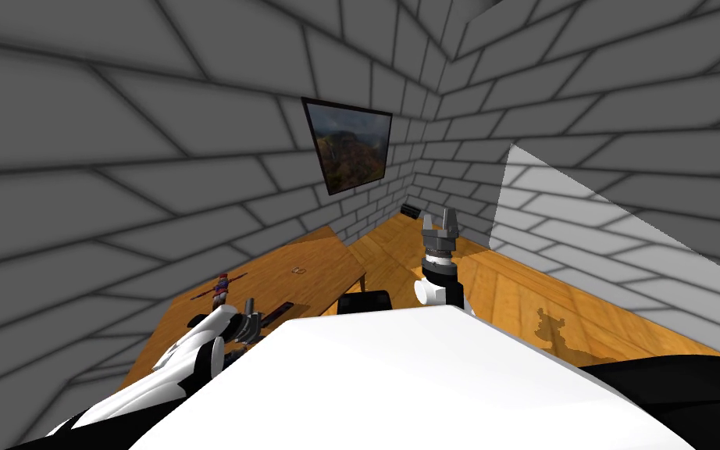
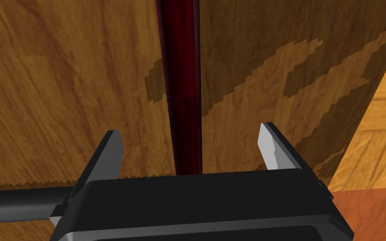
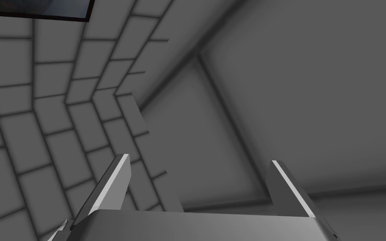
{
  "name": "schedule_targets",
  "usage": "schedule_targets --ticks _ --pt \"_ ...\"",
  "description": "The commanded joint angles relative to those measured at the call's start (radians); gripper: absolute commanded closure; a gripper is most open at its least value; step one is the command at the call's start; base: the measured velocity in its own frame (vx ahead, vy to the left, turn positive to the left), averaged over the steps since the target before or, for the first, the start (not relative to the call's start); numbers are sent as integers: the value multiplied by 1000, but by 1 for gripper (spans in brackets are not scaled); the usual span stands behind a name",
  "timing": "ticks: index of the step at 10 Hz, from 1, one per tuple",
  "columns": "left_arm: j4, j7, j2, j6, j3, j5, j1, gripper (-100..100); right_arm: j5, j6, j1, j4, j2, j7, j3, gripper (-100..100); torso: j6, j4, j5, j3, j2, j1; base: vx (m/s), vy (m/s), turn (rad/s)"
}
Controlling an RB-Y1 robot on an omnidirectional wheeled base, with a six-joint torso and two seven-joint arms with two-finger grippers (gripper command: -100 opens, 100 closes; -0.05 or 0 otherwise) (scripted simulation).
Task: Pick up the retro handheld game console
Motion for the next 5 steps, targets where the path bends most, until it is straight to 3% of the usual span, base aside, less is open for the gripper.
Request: schedule_targets --ticks 1,3,4,5 --pt "-37 20 -30 -2 4 -24 9 -100 0 0 0 0 0 0 0 0 0 0 0 0 0 0 2 54 23" --pt "-46 25 -33 1 4 -28 10 -100 0 0 0 0 0 0 0 0 1 0 4 -1 -2 4 0 29 9" --pt "-50 28 -35 2 4 -30 11 100 0 0 0 0 0 0 0 0 1 -1 4 -2 -2 4 0 0 0" --pt "-50 28 -35 2 4 -29 11 100 0 0 0 0 0 0 0 0 1 -1 4 -2 -3 4 0 0 0"
